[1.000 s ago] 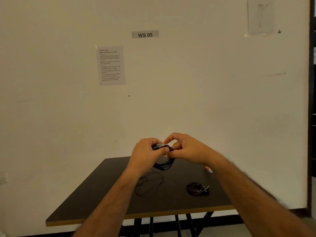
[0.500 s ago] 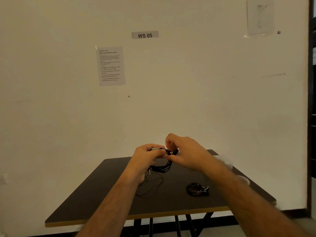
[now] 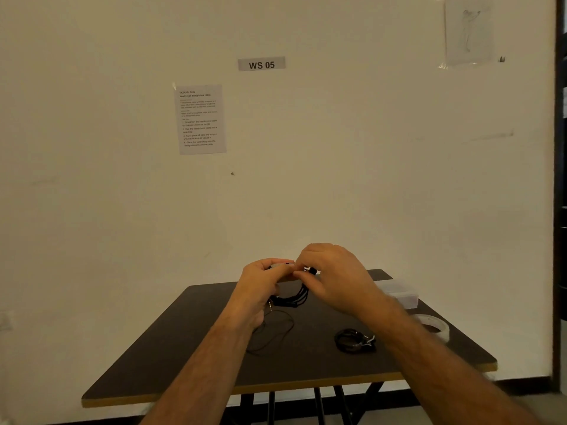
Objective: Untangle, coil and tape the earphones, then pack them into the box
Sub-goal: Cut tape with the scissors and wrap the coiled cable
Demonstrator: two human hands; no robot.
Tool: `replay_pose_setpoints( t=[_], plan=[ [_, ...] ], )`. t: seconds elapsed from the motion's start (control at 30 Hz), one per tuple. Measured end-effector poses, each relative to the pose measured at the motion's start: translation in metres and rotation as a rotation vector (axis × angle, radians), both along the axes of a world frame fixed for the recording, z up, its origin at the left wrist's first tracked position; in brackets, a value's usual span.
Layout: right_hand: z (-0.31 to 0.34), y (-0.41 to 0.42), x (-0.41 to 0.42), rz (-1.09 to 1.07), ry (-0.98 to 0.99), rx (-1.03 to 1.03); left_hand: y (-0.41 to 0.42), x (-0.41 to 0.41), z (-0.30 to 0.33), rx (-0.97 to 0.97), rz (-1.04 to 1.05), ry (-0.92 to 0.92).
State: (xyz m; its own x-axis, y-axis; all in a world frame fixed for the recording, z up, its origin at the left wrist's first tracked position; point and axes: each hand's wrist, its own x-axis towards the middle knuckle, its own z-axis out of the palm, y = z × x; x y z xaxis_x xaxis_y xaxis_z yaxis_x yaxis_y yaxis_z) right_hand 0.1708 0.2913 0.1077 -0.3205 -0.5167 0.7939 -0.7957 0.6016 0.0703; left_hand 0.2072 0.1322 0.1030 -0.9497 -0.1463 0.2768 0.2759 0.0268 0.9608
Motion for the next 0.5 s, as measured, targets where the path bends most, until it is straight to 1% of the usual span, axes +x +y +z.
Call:
replay_pose_setpoints(
  t=[0.1, 0.23, 0.3, 0.43, 0.5],
  plan=[
    [0.0, -0.003, 0.001, 0.012, -0.037, -0.043, 0.001, 0.004, 0.002, 0.047, -0.047, -0.017],
    [-0.001, -0.006, 0.004, 0.011, -0.107, -0.1, 0.002, 0.008, 0.002, 0.059, -0.043, -0.017],
    [-0.002, -0.007, 0.005, 0.03, -0.181, -0.189, 0.002, 0.009, 0.001, 0.07, -0.019, 0.002],
    [0.002, -0.01, 0.005, 0.098, -0.412, -0.433, 0.002, 0.011, 0.001, 0.007, 0.002, 0.056],
    [0.005, -0.011, 0.005, 0.111, -0.5, -0.514, 0.003, 0.012, 0.001, -0.034, 0.013, 0.076]
  ],
)
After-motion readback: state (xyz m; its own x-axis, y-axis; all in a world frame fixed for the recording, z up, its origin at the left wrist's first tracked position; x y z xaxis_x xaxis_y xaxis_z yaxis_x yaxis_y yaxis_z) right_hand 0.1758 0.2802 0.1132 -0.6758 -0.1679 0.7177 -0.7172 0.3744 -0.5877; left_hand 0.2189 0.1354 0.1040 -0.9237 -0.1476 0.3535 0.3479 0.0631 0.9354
